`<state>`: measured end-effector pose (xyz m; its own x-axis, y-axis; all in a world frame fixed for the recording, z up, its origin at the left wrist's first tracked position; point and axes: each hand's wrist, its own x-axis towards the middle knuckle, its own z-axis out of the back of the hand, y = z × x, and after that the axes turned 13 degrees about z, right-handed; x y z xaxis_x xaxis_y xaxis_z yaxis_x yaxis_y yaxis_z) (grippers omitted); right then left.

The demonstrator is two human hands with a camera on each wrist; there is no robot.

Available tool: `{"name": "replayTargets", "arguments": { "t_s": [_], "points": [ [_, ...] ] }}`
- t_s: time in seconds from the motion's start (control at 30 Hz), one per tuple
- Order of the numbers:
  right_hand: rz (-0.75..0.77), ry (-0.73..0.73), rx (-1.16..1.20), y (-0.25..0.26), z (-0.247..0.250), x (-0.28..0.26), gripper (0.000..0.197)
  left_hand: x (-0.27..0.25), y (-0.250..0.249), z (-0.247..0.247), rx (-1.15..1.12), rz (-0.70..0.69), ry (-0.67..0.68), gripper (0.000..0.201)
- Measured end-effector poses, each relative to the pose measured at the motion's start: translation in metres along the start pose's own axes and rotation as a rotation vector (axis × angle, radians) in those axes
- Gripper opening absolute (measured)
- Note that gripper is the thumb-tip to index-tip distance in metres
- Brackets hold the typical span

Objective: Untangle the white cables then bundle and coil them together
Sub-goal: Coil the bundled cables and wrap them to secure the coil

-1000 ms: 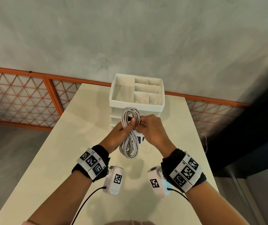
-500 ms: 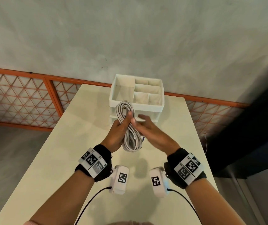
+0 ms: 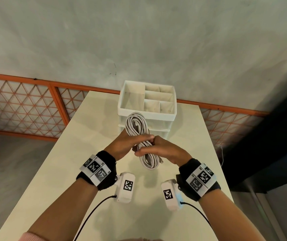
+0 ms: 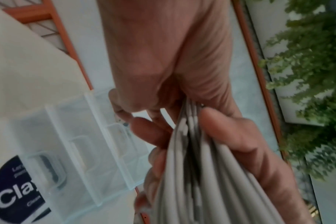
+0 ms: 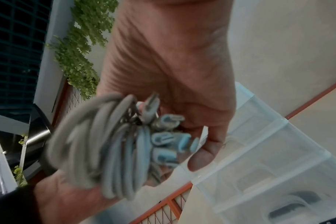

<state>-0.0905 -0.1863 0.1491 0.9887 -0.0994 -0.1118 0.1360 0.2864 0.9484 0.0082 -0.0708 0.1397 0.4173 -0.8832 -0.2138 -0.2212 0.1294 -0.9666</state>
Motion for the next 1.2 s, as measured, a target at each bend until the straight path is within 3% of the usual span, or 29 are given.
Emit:
{"name": "replayTargets", "arguments": {
  "t_s": [0.1, 0.2, 0.3, 0.47, 0.6, 0.77, 0.83, 0.97, 1.2],
  "points": [
    [0.06, 0.016, 0.066, 0.001, 0.0, -0.002, 0.043, -0.004, -0.004, -0.004, -0.014, 0.023, 0.075, 0.005],
    [0.137, -0.001, 0.224, 0.0, -0.006, -0.003, 0.034, -0.003, -0.01, -0.005, 0.022, 0.031, 0.064, 0.011],
    [0.113, -0.035, 0.401, 0.001, -0.012, -0.006, 0.024, -0.001, -0.013, -0.005, 0.016, 0.053, 0.035, 0.024],
    [0.14, -0.163, 0.253, 0.003, -0.015, -0.004, 0.007, 0.0, -0.012, -0.006, -0.06, 0.051, 0.055, 0.018],
    [0.093, -0.163, 0.252, 0.001, -0.016, -0.002, 0.019, -0.001, -0.009, -0.01, -0.091, 0.087, 0.071, 0.02],
    [-0.004, -0.024, 0.32, -0.005, -0.009, -0.007, 0.017, 0.008, 0.0, -0.001, -0.5, 0.002, 0.134, 0.062],
    [-0.02, 0.005, 0.336, -0.007, -0.009, -0.006, 0.013, 0.01, -0.001, -0.001, -0.58, -0.039, 0.104, 0.054],
    [-0.025, 0.036, 0.339, -0.008, -0.008, -0.004, 0.012, 0.014, -0.008, -0.009, -0.667, -0.016, -0.026, 0.016],
    [-0.005, 0.042, 0.156, -0.018, -0.019, -0.005, 0.017, 0.02, -0.006, -0.018, -0.698, 0.134, -0.215, 0.042]
  ]
}}
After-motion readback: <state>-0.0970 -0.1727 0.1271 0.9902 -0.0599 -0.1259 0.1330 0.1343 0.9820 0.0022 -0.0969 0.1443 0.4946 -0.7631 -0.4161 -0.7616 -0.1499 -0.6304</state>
